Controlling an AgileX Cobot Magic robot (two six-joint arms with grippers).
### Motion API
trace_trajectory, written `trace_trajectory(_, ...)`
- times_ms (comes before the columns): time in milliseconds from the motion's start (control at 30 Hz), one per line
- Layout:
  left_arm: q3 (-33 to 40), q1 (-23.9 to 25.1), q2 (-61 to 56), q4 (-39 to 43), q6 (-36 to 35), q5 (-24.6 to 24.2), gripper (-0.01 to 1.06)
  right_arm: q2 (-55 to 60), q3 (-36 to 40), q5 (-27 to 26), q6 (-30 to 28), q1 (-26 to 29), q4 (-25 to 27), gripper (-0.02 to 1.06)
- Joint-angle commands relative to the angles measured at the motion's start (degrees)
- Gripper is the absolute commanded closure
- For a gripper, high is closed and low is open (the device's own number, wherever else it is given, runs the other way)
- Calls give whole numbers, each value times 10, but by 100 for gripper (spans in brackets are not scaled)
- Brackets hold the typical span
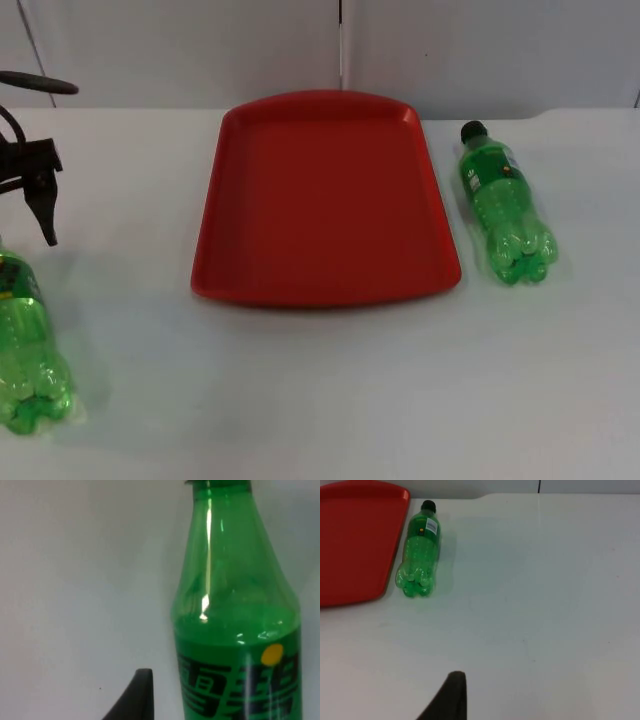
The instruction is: Place the bottle upright on the tray.
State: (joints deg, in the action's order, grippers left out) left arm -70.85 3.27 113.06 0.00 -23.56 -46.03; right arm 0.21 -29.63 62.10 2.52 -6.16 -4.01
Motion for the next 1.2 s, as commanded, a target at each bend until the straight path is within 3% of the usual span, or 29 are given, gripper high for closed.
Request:
trace_trajectory(0,-3,2,6,5,-7,12,0,-2,0,-5,-3,4,1,0)
trace_trajectory(233,-3,2,30,11,-27,52,0,-2,0,-5,-3,4,1,0)
trace_trajectory(467,-3,2,58,49,-55,50,0,-2,0,-5,-3,4,1,0)
trace_trajectory(733,32,2,59,56,-80,126,0,-2,0,-5,-3,4,1,0)
trace_trajectory(1167,32,-6,89,59,-67,137,0,-2,0,-5,-3,4,1,0)
